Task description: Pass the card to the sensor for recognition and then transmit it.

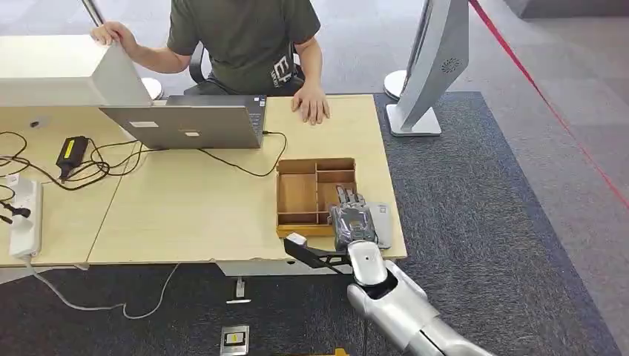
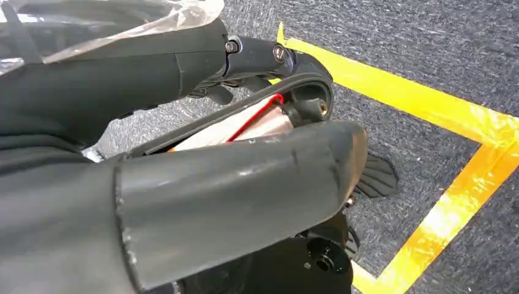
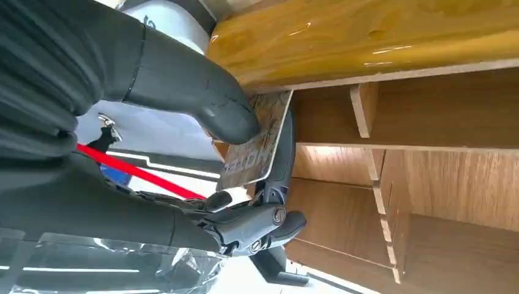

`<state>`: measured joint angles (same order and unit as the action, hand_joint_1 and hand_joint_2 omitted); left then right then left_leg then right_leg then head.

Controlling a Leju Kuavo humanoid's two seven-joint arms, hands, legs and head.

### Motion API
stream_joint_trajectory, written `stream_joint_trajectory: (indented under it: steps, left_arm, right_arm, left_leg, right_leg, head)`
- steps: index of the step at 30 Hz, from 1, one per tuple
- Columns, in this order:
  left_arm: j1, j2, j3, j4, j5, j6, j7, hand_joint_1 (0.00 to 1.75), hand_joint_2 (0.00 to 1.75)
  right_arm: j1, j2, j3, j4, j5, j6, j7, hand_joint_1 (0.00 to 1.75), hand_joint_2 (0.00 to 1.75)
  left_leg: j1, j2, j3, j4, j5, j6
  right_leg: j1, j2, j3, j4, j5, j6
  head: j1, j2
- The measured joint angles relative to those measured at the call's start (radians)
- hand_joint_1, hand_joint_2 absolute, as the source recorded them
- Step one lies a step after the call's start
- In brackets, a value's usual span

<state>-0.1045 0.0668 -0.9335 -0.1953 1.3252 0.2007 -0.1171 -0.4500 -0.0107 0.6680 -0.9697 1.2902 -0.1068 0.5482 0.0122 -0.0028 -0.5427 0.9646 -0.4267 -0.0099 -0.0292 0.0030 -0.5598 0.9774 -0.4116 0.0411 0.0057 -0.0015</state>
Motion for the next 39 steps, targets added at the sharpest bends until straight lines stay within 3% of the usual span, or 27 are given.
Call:
stream_joint_trajectory:
  steps: [15,27,39]
  left_arm:
    - [0.0,0.0,0.0,0.0,-0.009,-0.012,-0.008,0.0,0.0]
    - [0.001,0.0,0.0,0.0,-0.012,-0.01,-0.012,0.0,0.0]
    - [0.001,0.0,0.0,0.0,-0.016,-0.01,-0.016,0.0,0.0]
  right_arm:
    - [0.01,-0.036,-0.001,-0.099,0.06,0.007,-0.007,1.75,1.75]
    - [0.011,-0.063,0.0,-0.321,0.178,0.034,-0.042,1.75,1.75]
    - [0.008,-0.083,0.001,-0.467,0.197,0.02,-0.062,1.75,1.75]
  left_leg:
    - [0.0,0.0,-0.001,0.0,0.0,0.0]
    - [0.0,0.0,-0.001,0.0,0.0,0.0]
    - [0.0,0.0,-0.001,0.0,0.0,0.0]
  right_leg:
    - [0.0,0.0,-0.001,0.0,0.0,0.0]
    - [0.0,0.0,-0.001,0.0,0.0,0.0]
    - [0.0,0.0,-0.001,0.0,0.0,0.0]
  head:
    - [0.0,0.0]
    - [0.0,0.0]
    - [0.0,0.0]
